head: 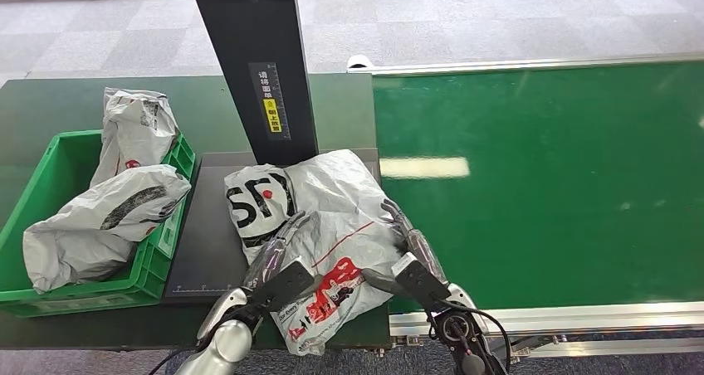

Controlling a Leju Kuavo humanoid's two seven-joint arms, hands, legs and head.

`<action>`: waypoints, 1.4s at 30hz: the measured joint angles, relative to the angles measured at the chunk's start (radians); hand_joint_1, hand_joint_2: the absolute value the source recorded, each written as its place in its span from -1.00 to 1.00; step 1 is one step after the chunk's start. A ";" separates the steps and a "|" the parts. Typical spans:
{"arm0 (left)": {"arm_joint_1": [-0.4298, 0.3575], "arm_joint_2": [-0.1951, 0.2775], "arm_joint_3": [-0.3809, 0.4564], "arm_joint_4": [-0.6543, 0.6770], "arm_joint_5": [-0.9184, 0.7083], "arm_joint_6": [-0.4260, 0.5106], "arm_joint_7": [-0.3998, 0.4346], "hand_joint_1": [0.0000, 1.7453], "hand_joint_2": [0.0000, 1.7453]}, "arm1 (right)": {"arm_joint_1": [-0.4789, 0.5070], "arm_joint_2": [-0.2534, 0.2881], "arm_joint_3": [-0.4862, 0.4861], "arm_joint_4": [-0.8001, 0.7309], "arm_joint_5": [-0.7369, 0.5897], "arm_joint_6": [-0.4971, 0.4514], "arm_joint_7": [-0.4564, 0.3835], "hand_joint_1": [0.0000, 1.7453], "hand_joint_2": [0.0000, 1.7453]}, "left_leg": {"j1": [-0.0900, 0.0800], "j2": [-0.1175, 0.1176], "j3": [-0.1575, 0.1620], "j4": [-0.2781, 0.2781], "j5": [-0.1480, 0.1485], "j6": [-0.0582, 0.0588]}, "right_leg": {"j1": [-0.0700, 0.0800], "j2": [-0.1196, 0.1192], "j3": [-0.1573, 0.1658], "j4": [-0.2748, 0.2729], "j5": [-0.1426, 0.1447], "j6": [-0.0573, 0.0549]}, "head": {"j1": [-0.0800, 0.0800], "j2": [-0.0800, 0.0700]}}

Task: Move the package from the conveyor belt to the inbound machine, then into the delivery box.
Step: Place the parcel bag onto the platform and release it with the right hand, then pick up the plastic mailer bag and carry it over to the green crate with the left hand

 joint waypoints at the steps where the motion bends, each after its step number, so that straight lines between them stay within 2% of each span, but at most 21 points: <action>1: -0.001 0.000 0.000 0.001 0.002 0.000 -0.001 0.97 1.00 | 0.000 0.001 -0.001 0.000 0.000 0.000 0.000 -1.00 1.00 | 0.000 0.000 0.000 0.000 0.000 0.000 | 0.000 0.000 0.000 0.000 0.000 0.000 | 0.000 0.000; 21: -0.003 -0.006 0.040 0.004 0.041 0.004 -0.015 1.00 1.00 | 0.003 0.015 -0.009 0.000 0.012 0.000 0.002 -1.00 1.00 | 0.000 0.000 0.000 0.000 0.000 0.000 | 0.000 0.000 0.000 0.000 0.000 0.000 | 0.000 0.000; 27: 0.019 -0.019 0.074 -0.033 0.127 0.048 -0.117 1.00 1.00 | 0.010 0.021 -0.011 -0.004 0.001 -0.007 -0.008 -1.00 1.00 | 0.000 0.000 0.000 0.000 0.000 0.000 | 0.000 0.000 -0.001 0.000 0.000 0.000 | 0.000 0.000; 33: 0.040 -0.025 0.100 -0.074 0.161 0.073 -0.142 1.00 1.00 | 0.014 0.026 -0.018 -0.010 -0.013 -0.009 -0.010 -1.00 1.00 | 0.000 0.000 -0.001 0.000 0.000 0.000 | 0.000 0.000 -0.001 0.000 0.000 0.000 | 0.000 0.000; 42: 0.073 -0.035 0.153 -0.227 0.366 0.298 -0.355 1.00 1.00 | 0.020 0.034 -0.041 -0.022 -0.124 0.015 -0.039 -1.00 1.00 | 0.000 0.000 -0.001 0.000 0.000 0.000 | 0.000 0.000 -0.002 0.000 0.000 0.000 | 0.000 0.000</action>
